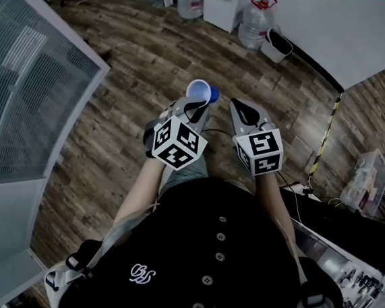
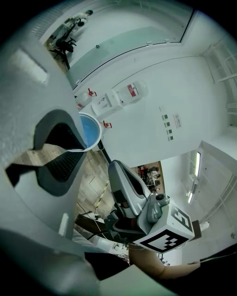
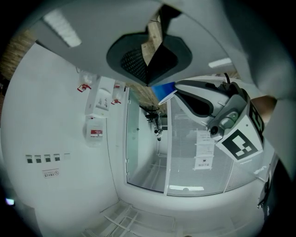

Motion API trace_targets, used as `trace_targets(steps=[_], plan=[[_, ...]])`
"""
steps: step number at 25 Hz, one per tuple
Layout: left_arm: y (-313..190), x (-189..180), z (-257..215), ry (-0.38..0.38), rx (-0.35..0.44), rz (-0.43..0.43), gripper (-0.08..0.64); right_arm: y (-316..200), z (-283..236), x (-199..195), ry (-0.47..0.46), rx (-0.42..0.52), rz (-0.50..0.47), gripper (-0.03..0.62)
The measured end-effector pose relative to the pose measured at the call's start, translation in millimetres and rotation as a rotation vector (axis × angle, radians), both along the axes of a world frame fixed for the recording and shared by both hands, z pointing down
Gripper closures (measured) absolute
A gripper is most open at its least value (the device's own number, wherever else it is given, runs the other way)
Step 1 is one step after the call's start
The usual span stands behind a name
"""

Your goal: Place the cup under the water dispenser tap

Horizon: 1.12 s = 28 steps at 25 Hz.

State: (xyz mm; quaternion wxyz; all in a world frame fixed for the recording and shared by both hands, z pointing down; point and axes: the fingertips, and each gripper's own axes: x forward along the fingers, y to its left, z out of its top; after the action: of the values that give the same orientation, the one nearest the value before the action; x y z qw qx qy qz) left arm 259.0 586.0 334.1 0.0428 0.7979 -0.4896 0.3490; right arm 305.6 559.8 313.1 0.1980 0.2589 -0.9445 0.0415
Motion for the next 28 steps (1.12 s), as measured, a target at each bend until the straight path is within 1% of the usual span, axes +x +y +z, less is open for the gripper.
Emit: trace_targets(steps=[5, 11, 15, 17, 22, 28], plan=[[-48.4, -41.1, -4.6, 0.013, 0.002, 0.004, 0.545, -45.3, -2.1, -38.2, 0.017, -0.007, 0.012, 0.592], [-99.7, -83.8, -10.9, 0.008, -0.001, 0.053, 0.545, -103.1, -10.4, -78.8, 0.017, 0.004, 0.048, 0.592], [-121.0, -110.9, -3.0, 0.007, -0.018, 0.06, 0.545, -119.5, -7.5, -105.4, 0.008, -0.006, 0.034, 0.592], [-130.0, -120.3, 0.4, 0.01, -0.024, 0.056, 0.545, -122.3, -4.8, -114.9, 0.002, -0.027, 0.013, 0.592], [-148.4, -131.6, 7.3, 0.022, -0.036, 0.048, 0.545, -142.5, 9.0, -124.8, 0.004, -0.058, 0.016, 0.592], [-177.1, -149.4, 19.7, 0.013, -0.056, 0.036, 0.545, -178.2, 16.7, -147.8, -0.013, -0.065, 0.003, 0.592]])
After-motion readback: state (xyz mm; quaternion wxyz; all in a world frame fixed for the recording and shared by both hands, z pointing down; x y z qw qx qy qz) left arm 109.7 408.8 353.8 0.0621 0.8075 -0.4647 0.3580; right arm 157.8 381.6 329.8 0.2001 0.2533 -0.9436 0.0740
